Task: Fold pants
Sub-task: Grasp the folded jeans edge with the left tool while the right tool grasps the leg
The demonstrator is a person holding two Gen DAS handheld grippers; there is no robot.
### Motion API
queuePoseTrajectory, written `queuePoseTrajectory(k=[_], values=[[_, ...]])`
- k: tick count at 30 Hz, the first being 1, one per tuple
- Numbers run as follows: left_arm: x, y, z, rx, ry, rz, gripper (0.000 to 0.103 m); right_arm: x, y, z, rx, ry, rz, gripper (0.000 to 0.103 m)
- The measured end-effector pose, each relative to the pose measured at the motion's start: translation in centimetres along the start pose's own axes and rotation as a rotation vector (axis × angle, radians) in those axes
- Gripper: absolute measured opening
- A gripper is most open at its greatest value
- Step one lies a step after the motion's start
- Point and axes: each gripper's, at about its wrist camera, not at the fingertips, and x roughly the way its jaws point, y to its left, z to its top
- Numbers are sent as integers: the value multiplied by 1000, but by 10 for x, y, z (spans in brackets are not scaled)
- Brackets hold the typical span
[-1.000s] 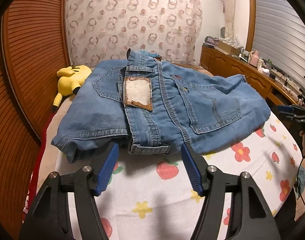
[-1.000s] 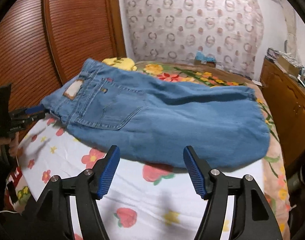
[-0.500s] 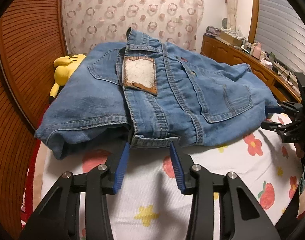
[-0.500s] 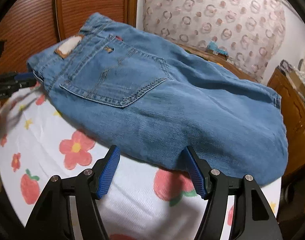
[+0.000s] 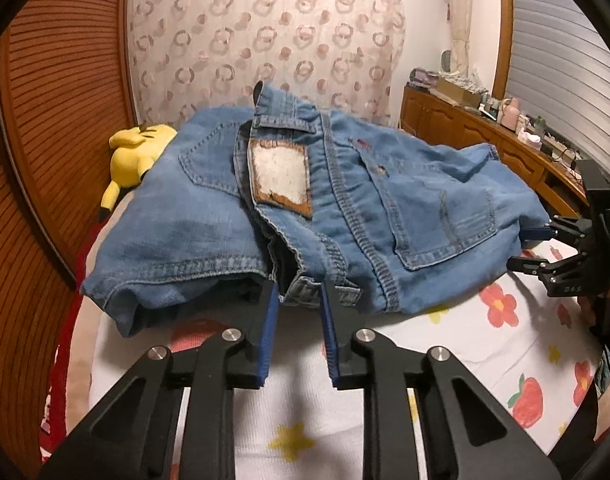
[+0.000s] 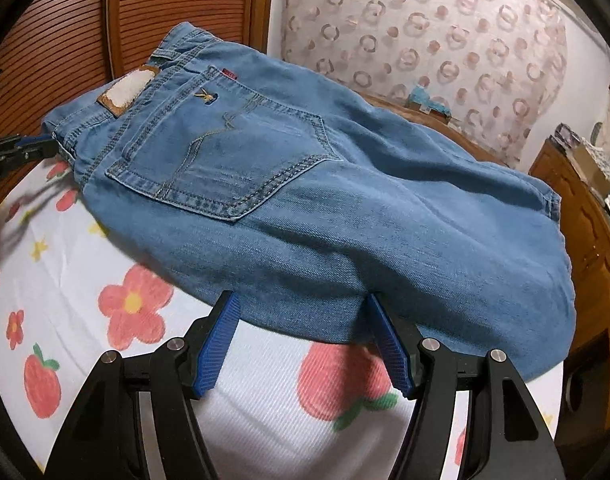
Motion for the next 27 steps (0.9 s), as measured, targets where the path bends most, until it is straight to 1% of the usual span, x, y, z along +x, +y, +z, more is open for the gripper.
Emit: queuePoseTrajectory(k=[2,3,4,5,7,8,10,13,15,17,22,27], values=[[0,-3,2,12,-4,1,20,-1,0,0,0,2,3,68],[0,-4,3,17,-6,5,20,-1,0,0,0,2,3,65],[1,-5,4,23,-6,9,20,-2,-1,-1,0,4,-2,60],[2,-5,4,23,-5,10,20,-3,-2,-1,8,0,-2,57],[4,-4,6,17,-7,12,18,-4,-6,-1,28,-5,-11,39],[6,-3,7,13,-6,11,17,-4,-8,-1,36,-4,-16,35],[6,-4,8,16,-11,9,14,-2,-12,-1,39,-2,-29,12],[5,-10,12,39,-17,17,12,0,-12,1,36,-1,-4,6],[2,-16,14,65,-30,19,11,-1,-9,1,23,-10,-8,4],[-3,-18,17,68,-42,23,11,-5,-8,1,22,-29,-13,4],[-23,-20,31,75,-98,34,10,-24,-9,9,39,-84,-9,3],[-47,-23,44,70,-145,41,10,-50,-5,18,15,-135,-42,3]])
